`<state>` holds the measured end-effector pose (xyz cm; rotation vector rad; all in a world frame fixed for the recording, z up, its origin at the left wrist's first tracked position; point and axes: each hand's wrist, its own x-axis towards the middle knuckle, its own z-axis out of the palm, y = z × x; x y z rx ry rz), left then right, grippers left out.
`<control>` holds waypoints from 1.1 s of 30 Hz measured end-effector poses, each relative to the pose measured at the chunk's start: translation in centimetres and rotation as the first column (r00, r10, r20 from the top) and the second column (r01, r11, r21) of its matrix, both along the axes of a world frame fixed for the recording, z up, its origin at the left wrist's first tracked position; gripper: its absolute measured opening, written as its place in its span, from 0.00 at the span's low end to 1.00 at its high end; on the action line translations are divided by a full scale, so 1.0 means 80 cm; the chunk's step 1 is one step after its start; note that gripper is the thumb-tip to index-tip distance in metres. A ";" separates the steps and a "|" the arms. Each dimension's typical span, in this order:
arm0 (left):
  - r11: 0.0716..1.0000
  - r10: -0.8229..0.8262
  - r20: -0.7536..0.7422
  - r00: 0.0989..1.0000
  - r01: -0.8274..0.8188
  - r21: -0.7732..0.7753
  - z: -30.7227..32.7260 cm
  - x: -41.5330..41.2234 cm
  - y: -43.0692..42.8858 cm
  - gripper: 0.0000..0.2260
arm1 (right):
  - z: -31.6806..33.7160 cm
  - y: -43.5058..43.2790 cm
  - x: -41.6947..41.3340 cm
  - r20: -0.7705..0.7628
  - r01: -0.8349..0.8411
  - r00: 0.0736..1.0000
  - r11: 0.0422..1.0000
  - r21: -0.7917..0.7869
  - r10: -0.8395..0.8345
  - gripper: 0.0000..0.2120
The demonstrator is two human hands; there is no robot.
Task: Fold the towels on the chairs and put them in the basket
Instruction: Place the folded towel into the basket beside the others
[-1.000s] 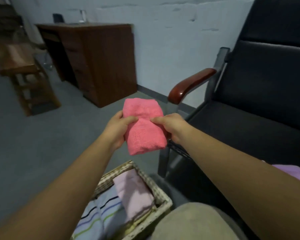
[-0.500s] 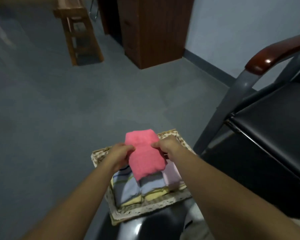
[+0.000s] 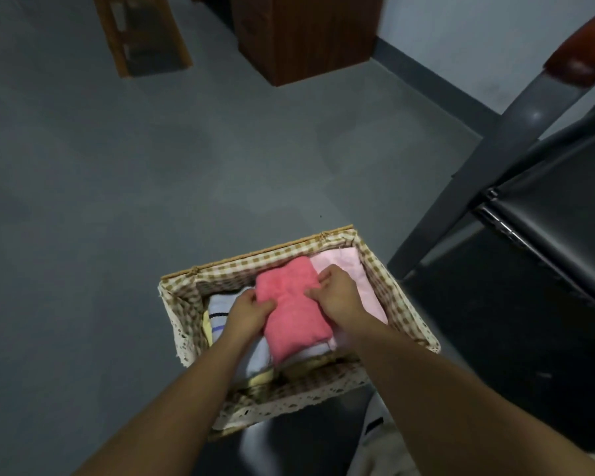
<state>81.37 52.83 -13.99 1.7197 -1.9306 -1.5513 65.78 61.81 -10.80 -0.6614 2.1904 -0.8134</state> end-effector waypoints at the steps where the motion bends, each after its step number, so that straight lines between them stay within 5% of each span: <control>1: 0.999 0.007 0.034 0.999 -0.006 -0.035 -0.002 -0.001 0.004 0.06 | -0.003 0.001 0.003 -0.002 -0.006 1.000 1.000 -0.005 0.006 0.13; 8: 0.990 -0.020 0.162 0.987 0.041 -0.133 0.005 0.003 0.023 0.20 | 0.010 0.009 0.005 -0.140 -0.076 0.986 0.991 0.108 0.091 0.12; 14: 0.946 -0.159 0.140 0.977 0.192 -0.260 0.105 -0.032 -0.004 0.14 | 0.132 0.014 -0.052 -0.255 -0.141 0.952 0.983 0.119 0.168 0.16; 20: 0.876 -0.321 -0.048 0.946 0.278 -0.394 0.263 -0.143 0.015 0.11 | 0.301 0.106 -0.126 -0.371 0.062 0.925 0.995 -0.072 -0.084 0.21; 26: 0.686 -0.636 -0.138 0.759 0.475 -0.551 0.395 -0.273 0.160 0.08 | 0.395 0.282 -0.193 -0.505 0.259 0.815 0.958 -0.121 -0.285 0.16; 33: 0.390 -0.879 -0.007 0.477 0.709 -0.588 0.438 -0.392 0.364 0.07 | 0.388 0.480 -0.236 -0.613 0.435 0.700 0.899 -0.039 -0.366 0.14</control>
